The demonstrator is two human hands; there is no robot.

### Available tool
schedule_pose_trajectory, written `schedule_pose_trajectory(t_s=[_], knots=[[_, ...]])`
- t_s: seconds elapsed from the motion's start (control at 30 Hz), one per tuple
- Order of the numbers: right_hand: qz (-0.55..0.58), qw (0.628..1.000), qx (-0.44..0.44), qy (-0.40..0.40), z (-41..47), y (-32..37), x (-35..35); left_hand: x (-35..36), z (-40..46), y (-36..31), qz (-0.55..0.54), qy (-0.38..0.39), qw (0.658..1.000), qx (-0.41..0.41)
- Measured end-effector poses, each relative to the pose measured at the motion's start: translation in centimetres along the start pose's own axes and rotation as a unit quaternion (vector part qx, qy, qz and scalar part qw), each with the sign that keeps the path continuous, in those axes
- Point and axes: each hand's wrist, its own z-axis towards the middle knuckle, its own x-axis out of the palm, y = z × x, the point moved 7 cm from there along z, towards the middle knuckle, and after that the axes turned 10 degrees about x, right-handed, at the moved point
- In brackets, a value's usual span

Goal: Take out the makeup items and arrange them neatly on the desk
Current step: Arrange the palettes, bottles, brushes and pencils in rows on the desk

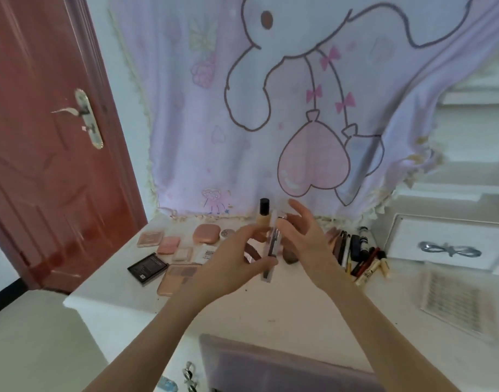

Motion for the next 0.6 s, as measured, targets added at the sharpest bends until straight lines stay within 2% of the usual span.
schedule_pose_trajectory(t_s=[0.07,0.2,0.37,0.5,0.6], knots=[[0.027,1.0,-0.008,0.013,0.8,2.5,0.5,-1.6,1.4,-1.5,0.0,-0.013,1.0,0.002],[-0.001,0.998,-0.052,0.045,1.8,7.6,1.4,-5.3,4.0,-4.3,-0.001,-0.051,0.999,0.013],[-0.018,0.996,-0.063,0.068,2.0,10.0,1.9,-7.3,6.1,-7.4,0.015,-0.007,0.997,0.07],[-0.149,0.985,-0.064,0.058,1.6,9.9,1.2,-7.4,7.3,-7.2,-0.011,-0.039,0.996,0.076],[-0.193,0.976,-0.011,0.101,1.7,8.9,-0.2,-6.1,7.5,-6.3,0.007,-0.048,0.995,0.085]])
